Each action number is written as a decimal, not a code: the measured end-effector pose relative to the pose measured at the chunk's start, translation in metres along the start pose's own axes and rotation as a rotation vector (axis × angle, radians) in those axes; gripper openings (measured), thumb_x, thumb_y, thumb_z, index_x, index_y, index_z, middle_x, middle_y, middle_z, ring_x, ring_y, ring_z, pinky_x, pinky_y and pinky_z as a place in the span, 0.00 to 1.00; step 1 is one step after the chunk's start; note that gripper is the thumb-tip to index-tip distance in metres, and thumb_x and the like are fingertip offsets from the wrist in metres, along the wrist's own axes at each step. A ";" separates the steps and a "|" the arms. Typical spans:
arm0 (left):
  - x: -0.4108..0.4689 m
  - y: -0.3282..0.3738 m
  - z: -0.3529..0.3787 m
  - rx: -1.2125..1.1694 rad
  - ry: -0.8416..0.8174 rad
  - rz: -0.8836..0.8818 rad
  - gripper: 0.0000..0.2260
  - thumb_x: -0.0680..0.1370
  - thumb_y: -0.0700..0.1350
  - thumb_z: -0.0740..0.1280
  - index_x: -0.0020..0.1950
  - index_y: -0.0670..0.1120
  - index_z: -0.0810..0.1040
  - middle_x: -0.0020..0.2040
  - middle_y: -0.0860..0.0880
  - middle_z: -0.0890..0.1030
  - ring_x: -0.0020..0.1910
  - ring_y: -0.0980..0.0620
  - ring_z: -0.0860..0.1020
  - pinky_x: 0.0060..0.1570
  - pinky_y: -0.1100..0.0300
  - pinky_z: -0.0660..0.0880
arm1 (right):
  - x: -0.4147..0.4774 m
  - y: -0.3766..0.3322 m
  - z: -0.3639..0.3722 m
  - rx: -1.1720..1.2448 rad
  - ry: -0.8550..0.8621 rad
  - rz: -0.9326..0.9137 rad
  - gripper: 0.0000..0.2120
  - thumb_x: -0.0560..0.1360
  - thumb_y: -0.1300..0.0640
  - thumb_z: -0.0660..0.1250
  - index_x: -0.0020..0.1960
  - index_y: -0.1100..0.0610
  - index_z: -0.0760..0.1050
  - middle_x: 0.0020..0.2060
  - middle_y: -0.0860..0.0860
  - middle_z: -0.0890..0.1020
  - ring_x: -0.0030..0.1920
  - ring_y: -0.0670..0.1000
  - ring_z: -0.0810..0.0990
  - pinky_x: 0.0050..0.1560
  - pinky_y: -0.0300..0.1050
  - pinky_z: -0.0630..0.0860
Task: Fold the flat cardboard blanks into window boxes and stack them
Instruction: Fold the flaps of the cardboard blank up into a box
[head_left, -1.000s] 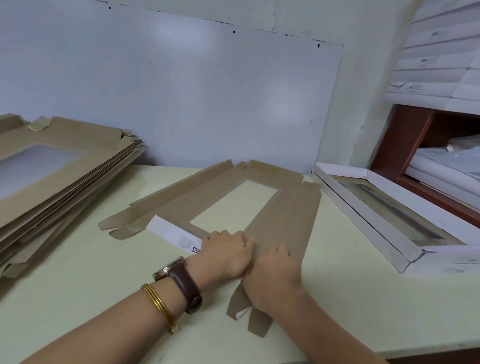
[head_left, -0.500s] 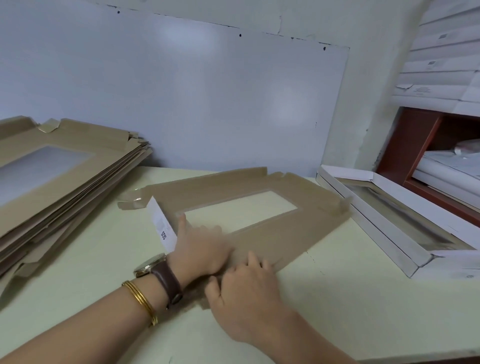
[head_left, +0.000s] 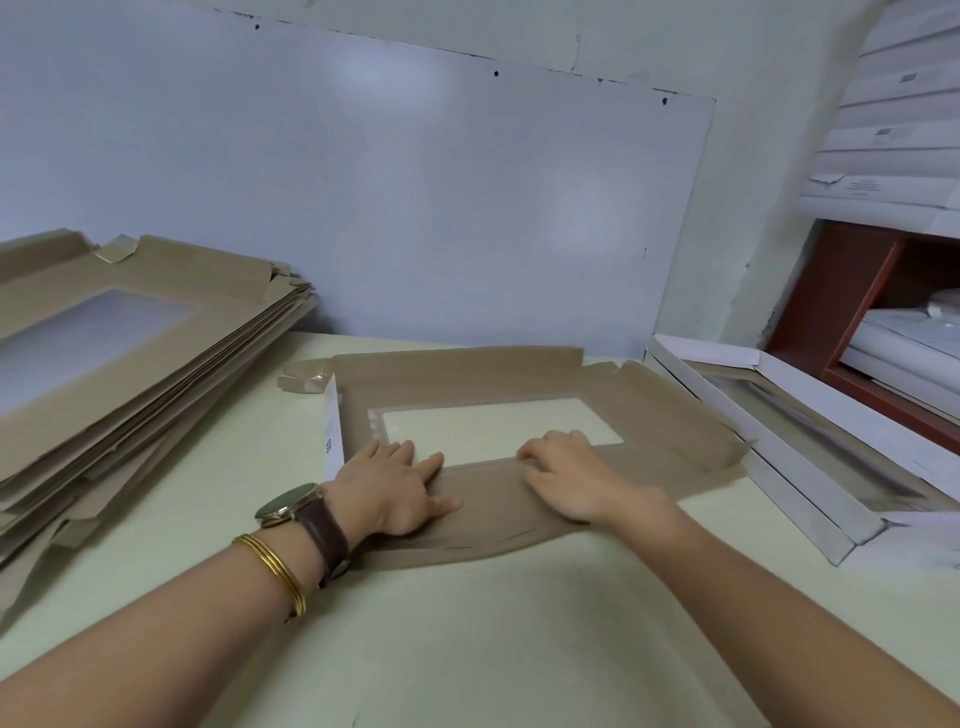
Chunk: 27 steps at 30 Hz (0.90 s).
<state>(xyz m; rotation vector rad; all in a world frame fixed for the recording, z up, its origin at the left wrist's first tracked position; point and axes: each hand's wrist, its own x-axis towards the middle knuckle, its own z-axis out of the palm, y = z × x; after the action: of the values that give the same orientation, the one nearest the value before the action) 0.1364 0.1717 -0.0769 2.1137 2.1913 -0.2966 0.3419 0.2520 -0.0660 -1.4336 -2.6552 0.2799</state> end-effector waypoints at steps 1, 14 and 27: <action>0.000 -0.004 -0.002 -0.001 -0.026 0.013 0.33 0.78 0.69 0.45 0.79 0.54 0.48 0.77 0.44 0.57 0.77 0.46 0.53 0.75 0.49 0.44 | 0.003 0.012 -0.001 -0.018 0.006 0.034 0.18 0.80 0.55 0.55 0.67 0.54 0.72 0.64 0.56 0.73 0.66 0.59 0.66 0.68 0.51 0.62; -0.001 -0.034 -0.040 -0.131 -0.303 0.069 0.31 0.78 0.61 0.62 0.77 0.64 0.50 0.79 0.49 0.49 0.77 0.46 0.53 0.74 0.46 0.49 | -0.008 0.093 -0.012 -0.108 -0.116 0.220 0.26 0.83 0.46 0.51 0.79 0.46 0.51 0.79 0.49 0.47 0.79 0.51 0.45 0.75 0.57 0.48; 0.009 -0.051 -0.045 -0.236 -0.371 0.092 0.33 0.79 0.41 0.66 0.77 0.59 0.54 0.79 0.49 0.47 0.78 0.49 0.53 0.75 0.53 0.53 | -0.040 0.097 -0.029 0.033 -0.390 0.146 0.41 0.75 0.35 0.63 0.79 0.42 0.45 0.79 0.46 0.41 0.78 0.48 0.38 0.76 0.50 0.39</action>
<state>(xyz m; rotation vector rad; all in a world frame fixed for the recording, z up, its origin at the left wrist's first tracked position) 0.0886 0.1878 -0.0303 1.8529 1.8168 -0.3682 0.4480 0.2741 -0.0593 -1.7183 -2.8187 0.6789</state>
